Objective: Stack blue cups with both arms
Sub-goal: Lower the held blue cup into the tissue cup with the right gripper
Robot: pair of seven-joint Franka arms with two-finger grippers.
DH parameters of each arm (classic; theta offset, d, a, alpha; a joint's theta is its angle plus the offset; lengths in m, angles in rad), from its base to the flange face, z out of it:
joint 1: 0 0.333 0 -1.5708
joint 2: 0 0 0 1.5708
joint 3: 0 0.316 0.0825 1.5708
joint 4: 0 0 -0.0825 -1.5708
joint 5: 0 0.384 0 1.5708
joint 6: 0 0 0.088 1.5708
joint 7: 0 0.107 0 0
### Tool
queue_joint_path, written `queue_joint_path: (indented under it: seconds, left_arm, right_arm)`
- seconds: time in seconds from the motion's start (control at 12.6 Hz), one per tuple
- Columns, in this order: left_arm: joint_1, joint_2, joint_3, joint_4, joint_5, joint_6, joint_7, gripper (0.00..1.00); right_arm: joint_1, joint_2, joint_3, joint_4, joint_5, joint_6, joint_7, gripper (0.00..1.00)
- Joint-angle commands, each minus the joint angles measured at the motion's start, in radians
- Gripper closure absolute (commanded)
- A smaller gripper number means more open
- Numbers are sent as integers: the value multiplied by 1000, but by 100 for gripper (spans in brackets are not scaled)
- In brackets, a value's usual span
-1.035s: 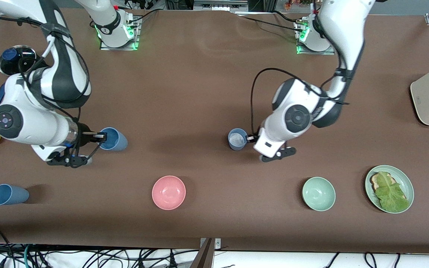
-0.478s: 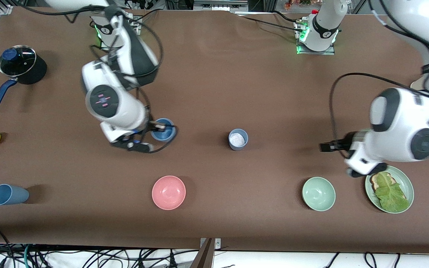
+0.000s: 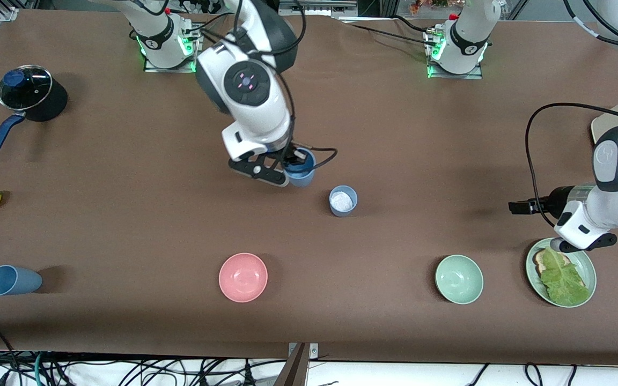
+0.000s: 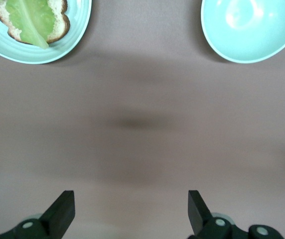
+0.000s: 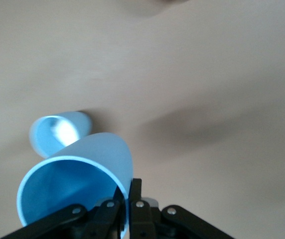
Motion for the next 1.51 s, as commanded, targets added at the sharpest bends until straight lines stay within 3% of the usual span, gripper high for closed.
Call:
queue_joint_path:
  seconds: [0.0, 0.32, 1.43]
  left_arm:
    - [-5, -39, -6, 7, 31, -32, 25, 0]
    - [-5, -41, -9, 5, 31, -32, 28, 0]
    - [-11, -65, -29, 8, 55, -76, 42, 0]
  right_arm:
    - [37, 87, -10, 128, 6, 95, 142, 100]
    - [97, 169, -18, 130, -8, 279, 249, 100]
    - [91, 227, -21, 125, -80, 266, 202, 100]
